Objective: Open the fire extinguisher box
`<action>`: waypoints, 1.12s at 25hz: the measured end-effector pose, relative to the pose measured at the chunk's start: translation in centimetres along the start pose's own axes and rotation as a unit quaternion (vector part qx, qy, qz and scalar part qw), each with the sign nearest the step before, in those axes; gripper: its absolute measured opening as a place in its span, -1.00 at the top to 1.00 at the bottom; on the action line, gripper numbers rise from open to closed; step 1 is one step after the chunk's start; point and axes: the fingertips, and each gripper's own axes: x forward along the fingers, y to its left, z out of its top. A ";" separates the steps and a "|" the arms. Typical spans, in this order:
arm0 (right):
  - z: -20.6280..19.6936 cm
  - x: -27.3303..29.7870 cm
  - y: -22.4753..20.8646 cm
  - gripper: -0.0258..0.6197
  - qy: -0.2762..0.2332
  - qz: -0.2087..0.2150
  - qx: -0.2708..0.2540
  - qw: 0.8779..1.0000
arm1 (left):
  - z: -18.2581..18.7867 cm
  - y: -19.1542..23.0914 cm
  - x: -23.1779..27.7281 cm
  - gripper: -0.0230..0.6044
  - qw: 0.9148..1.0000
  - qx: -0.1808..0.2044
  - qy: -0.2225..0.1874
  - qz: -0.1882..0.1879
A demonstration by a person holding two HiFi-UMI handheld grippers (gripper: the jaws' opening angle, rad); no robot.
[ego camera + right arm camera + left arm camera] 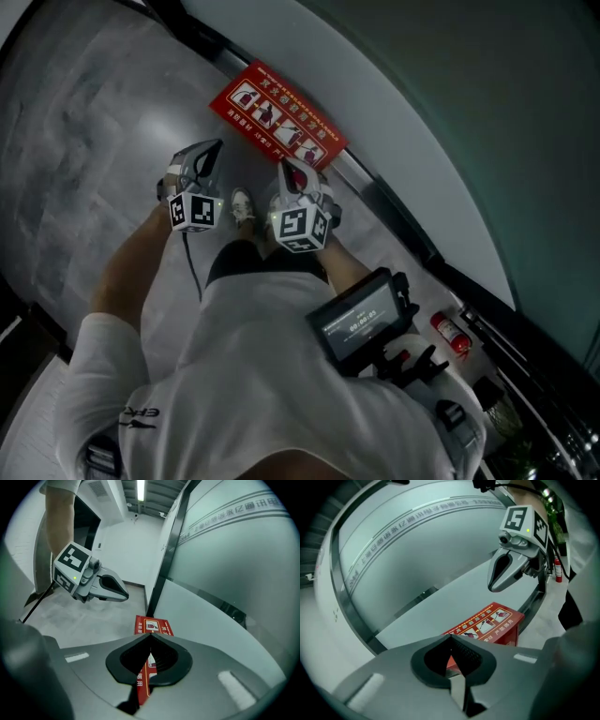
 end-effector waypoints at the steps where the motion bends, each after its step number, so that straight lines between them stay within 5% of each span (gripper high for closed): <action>1: -0.5 0.6 0.2 0.87 0.007 0.001 0.001 1.000 | -0.4 -0.5 0.6 0.92 1.000 0.007 0.000 -0.009; 5: -2.9 3.0 0.6 0.77 0.038 0.011 -0.006 0.999 | -1.4 -1.9 3.4 0.92 0.998 0.043 -0.002 -0.045; 8: -4.8 4.6 1.5 0.52 0.069 0.025 -0.014 0.997 | -2.7 -3.2 5.0 0.90 0.995 0.067 -0.002 -0.075; 13: -8.1 6.8 3.4 0.08 0.114 0.049 -0.059 0.991 | -5.6 -5.1 7.5 0.50 0.987 0.113 0.016 -0.114; 21: -11.9 9.3 5.5 -0.14 0.159 0.048 -0.155 0.974 | -8.8 -7.5 10.4 0.15 0.966 0.212 0.030 -0.142; 28: -13.7 10.8 5.3 -0.08 0.182 0.019 -0.197 0.963 | -9.0 -7.4 12.1 0.13 0.962 0.241 0.028 -0.121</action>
